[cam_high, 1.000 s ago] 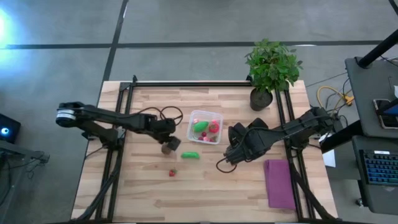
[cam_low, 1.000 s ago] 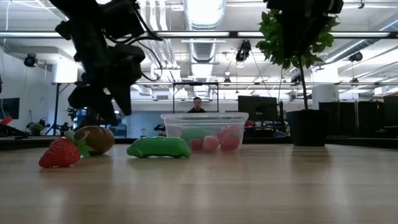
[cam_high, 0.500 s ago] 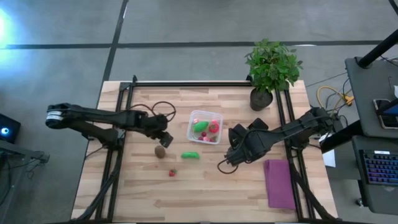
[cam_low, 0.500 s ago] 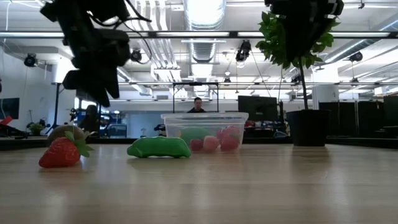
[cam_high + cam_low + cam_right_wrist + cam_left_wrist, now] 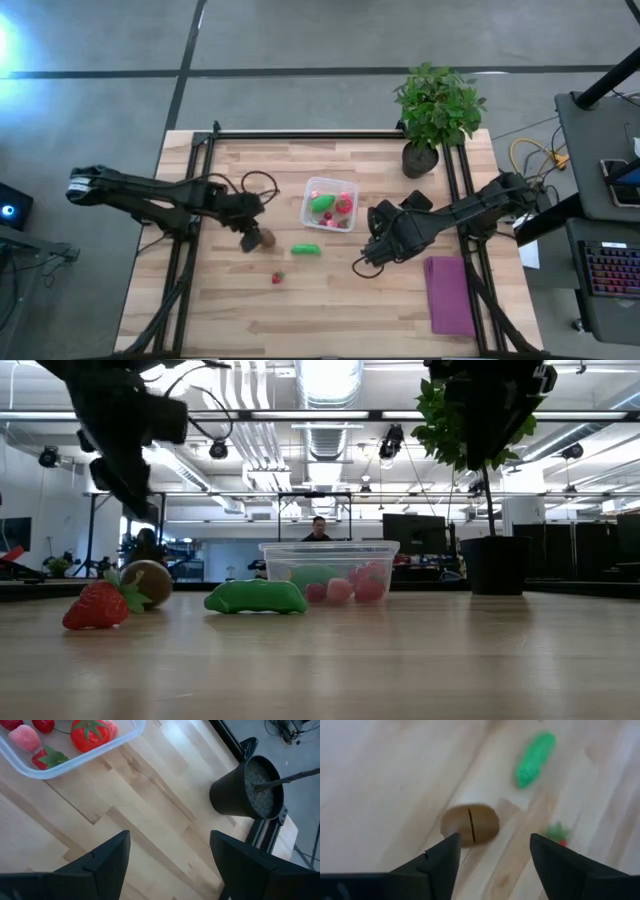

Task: Pick and placing Produce into tupperware
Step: Put the brown kiwi into the transparent bin

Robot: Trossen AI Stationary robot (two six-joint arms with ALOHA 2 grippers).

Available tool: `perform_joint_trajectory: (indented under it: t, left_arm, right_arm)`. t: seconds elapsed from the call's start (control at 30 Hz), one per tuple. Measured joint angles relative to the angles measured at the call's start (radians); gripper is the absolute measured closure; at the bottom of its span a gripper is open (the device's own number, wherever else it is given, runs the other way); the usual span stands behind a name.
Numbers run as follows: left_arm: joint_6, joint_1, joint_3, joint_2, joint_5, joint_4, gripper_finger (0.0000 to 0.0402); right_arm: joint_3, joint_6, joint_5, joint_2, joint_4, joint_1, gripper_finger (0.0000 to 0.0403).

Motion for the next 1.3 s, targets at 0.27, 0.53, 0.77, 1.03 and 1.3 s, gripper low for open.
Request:
perform_joint_trajectory:
  t: [0.27,0.53,0.77,1.03,1.3]
  left_arm:
    - [0.519,-0.077,0.000,0.089,-0.008,0.023,0.0159]
    - [0.776,-0.083,0.022,0.201,-0.066,0.014,0.0159]
    - [0.872,-0.083,0.051,0.226,-0.056,-0.046,0.0159]
    - [0.895,-0.083,0.028,0.227,-0.017,-0.027,0.0159]
    - [1.009,-0.087,0.021,0.332,-0.043,0.051,0.0159]
  right_arm:
    - [-0.001,-0.001,-0.001,-0.011,0.006,0.000,0.0138]
    - [0.000,0.023,-0.021,-0.039,0.005,0.000,0.0138]
    - [0.000,0.041,-0.027,-0.042,0.002,0.000,0.0138]
    - [0.000,0.055,-0.026,-0.042,0.005,0.000,0.0138]
    - [0.000,0.067,-0.027,-0.042,0.006,0.000,0.0138]
